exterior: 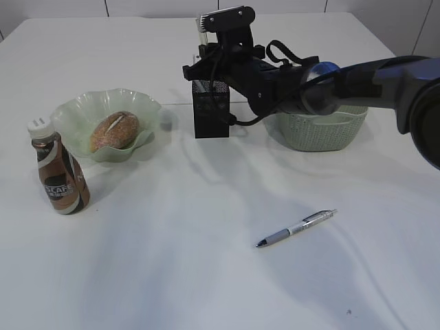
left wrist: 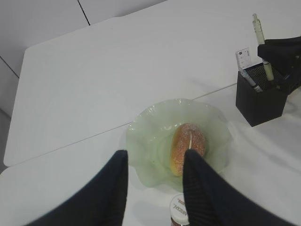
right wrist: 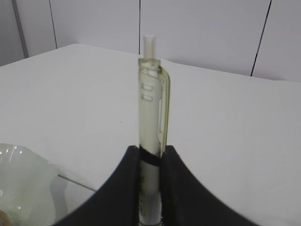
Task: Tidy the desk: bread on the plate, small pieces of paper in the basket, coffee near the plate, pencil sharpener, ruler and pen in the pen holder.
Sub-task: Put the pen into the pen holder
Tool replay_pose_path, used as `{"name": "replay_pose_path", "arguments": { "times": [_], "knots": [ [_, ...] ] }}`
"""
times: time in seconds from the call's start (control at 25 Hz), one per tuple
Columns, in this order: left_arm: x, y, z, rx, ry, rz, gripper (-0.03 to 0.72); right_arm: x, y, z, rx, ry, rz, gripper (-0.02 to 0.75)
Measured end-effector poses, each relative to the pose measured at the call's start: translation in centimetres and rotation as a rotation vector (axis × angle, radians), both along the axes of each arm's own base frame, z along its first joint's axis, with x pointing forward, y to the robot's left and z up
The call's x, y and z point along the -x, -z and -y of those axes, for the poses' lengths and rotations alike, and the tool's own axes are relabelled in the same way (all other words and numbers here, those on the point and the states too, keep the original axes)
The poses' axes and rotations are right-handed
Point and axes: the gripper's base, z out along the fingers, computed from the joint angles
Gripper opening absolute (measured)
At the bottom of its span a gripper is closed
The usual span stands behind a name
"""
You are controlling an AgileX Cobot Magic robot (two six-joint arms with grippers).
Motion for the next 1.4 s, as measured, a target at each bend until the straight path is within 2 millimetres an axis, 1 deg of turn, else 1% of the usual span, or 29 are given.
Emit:
{"name": "replay_pose_path", "arguments": {
  "times": [0.36,0.6,0.64,0.68,0.72,0.76,0.84,0.92,0.96,1.0,1.28,1.4],
  "knots": [
    [0.00,0.00,0.00,0.000,0.000,0.000,0.275,-0.09,0.00,0.22,0.000,0.004,0.000,0.107],
    [0.00,0.00,0.00,0.000,0.000,0.000,0.275,-0.14,0.56,0.20,0.004,0.004,-0.009,0.117],
    [0.00,0.00,0.00,0.000,0.000,0.000,0.274,-0.14,0.69,0.20,0.006,0.004,-0.015,0.134],
    [0.00,0.00,0.00,0.000,0.000,0.000,0.275,-0.14,0.69,0.20,0.006,0.004,-0.015,0.134],
    [0.00,0.00,0.00,0.000,0.000,0.000,0.274,-0.14,0.69,0.20,0.006,0.004,-0.015,0.160],
    [0.00,0.00,0.00,0.000,0.000,0.000,0.275,-0.14,0.69,0.20,0.006,0.004,-0.015,0.160],
    [0.00,0.00,0.00,0.000,0.000,0.000,0.274,-0.14,0.69,0.20,0.006,0.004,-0.015,0.205],
    [0.00,0.00,0.00,0.000,0.000,0.000,0.275,-0.14,0.69,0.20,0.004,0.004,-0.016,0.214],
    [0.00,0.00,0.00,0.000,0.000,0.000,0.275,-0.14,0.70,0.20,0.002,0.004,-0.017,0.250],
    [0.00,0.00,0.00,0.000,0.000,0.000,0.275,-0.14,0.70,0.20,0.000,0.005,-0.018,0.260],
    [0.00,0.00,0.00,0.000,0.000,0.000,0.275,-0.21,0.54,0.15,-0.034,0.008,-0.040,0.281],
    [0.00,0.00,0.00,0.000,0.000,0.000,0.275,-0.47,-0.05,-0.08,-0.028,-0.001,-0.105,0.281]
  ]
}}
